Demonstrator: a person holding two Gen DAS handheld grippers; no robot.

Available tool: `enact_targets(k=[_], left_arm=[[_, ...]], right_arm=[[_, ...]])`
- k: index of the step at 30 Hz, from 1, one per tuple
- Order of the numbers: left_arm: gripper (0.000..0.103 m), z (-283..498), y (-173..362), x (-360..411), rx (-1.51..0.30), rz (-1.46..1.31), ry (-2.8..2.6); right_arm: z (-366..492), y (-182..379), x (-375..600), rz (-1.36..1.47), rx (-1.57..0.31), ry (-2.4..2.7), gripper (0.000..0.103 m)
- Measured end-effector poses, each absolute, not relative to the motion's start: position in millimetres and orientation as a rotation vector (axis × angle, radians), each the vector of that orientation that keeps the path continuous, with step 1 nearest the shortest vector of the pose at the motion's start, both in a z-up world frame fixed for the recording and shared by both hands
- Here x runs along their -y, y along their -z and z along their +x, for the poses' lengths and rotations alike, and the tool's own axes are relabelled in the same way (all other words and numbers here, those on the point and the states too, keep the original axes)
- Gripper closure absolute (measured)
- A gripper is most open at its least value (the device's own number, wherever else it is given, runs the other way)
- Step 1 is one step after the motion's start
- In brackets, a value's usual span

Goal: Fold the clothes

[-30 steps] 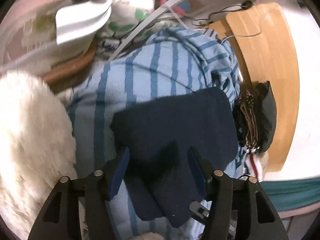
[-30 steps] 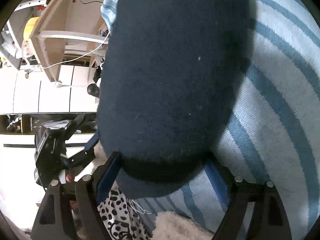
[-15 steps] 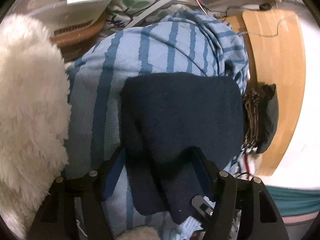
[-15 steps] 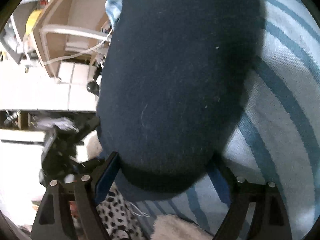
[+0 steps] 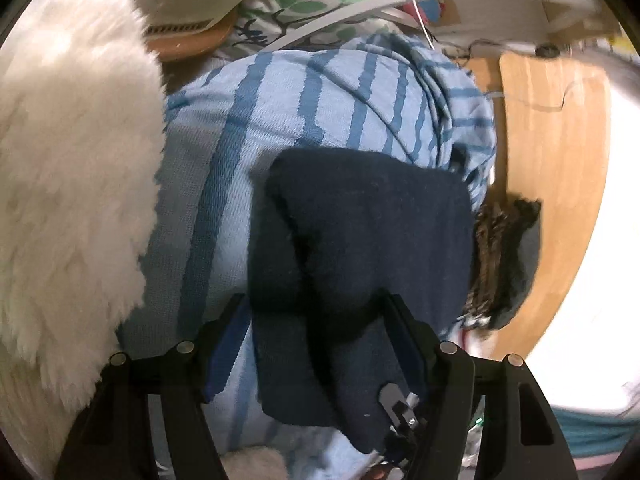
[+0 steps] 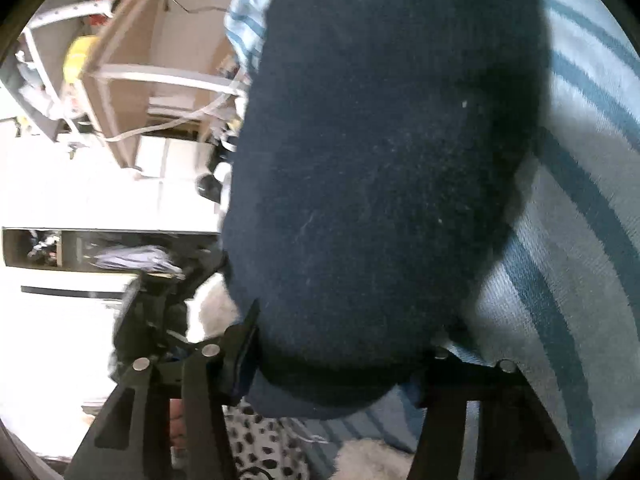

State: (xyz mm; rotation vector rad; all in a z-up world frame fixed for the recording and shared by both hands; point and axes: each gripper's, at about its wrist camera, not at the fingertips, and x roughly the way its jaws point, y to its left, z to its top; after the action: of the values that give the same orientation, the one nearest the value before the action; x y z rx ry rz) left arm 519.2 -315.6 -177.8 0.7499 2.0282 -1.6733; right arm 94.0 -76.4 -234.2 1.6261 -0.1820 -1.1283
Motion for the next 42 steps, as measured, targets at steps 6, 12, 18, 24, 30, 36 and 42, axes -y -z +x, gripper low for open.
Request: enact_targets(k=[6,12,18,24,30,36,42], left_arm=[[0.023,523.3,183.7,306.8,-2.212,0.551,1.622],[0.022,513.9,190.6,294.4,-2.302,0.442,1.54],[0.02,497.7,197.5,289.9,-2.323,0.385,1.484],[0.02,463.8,206.0,295.5,-2.321,0.436,1.501],[0.033,440.0,198.5,301.4,-2.282,0.484,1.549],[0.068,432.8,163.3,313.9,-2.017,0.609,1.742],[0.071,399.4,94.9,291.3,-1.483,0.735,2.201]], right_arm=[[83.1,209.9,80.0,1.577,0.254,1.11,0.045],[76.9,199.7,83.7,1.558,0.312,1.089,0.045],[74.0,193.8,83.4,1.545,0.327,1.083,0.045],[73.7,196.3,81.4,1.551,0.344,1.07,0.045],[72.0,199.2,75.5,1.574,0.328,1.07,0.045],[66.1,188.4,52.9,1.607,0.039,1.345,0.028],[49.7,146.9,38.9,1.399,-0.143,1.661,0.03]])
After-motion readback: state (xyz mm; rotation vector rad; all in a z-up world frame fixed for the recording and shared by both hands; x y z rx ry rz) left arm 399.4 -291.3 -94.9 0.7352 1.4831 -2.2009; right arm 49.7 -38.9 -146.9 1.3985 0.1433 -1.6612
